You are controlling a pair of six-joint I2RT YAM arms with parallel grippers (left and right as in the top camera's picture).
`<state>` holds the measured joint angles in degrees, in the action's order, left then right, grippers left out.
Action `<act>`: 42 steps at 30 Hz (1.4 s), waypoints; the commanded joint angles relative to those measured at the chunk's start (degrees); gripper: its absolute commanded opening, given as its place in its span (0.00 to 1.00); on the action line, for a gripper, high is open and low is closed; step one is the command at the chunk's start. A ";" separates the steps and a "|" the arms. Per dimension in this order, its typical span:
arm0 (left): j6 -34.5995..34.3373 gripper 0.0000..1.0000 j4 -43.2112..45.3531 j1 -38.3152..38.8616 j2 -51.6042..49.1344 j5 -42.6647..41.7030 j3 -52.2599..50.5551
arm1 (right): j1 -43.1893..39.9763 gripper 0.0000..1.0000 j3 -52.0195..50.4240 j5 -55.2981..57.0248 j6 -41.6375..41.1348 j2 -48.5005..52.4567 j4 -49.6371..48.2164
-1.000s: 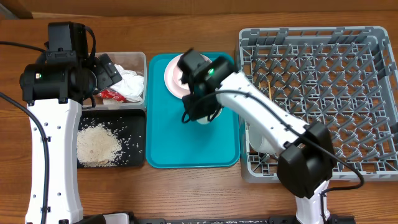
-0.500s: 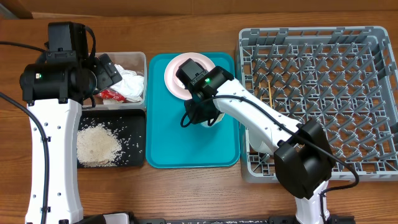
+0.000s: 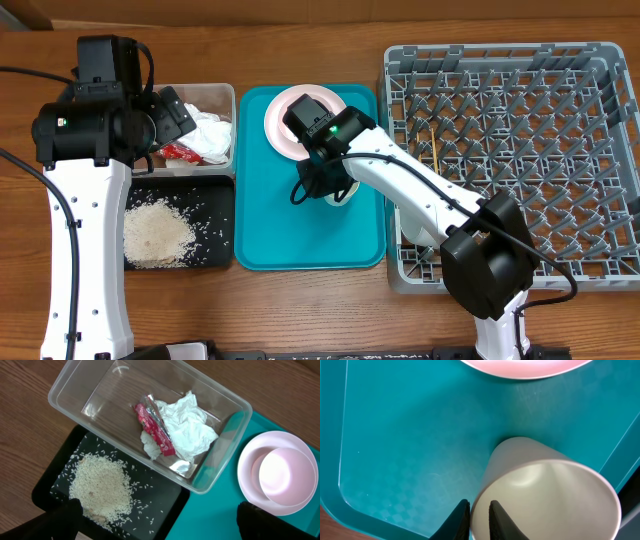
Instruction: Sort waste into correct bins and load items into the dishwasher
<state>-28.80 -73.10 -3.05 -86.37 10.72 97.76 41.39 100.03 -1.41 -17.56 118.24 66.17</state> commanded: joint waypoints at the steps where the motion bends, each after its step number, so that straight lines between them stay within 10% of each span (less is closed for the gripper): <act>1: -0.15 1.00 0.02 -0.15 -0.20 -0.07 0.26 | 0.15 0.16 -0.17 0.87 -0.11 -0.26 0.72; 42: -0.15 1.00 0.02 -0.15 -0.20 -0.07 0.26 | 1.25 0.06 -3.04 0.42 -0.28 0.15 -1.38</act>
<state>-28.80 -73.10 -3.05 -86.39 10.72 97.76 42.52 97.06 -1.26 -17.82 118.26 64.99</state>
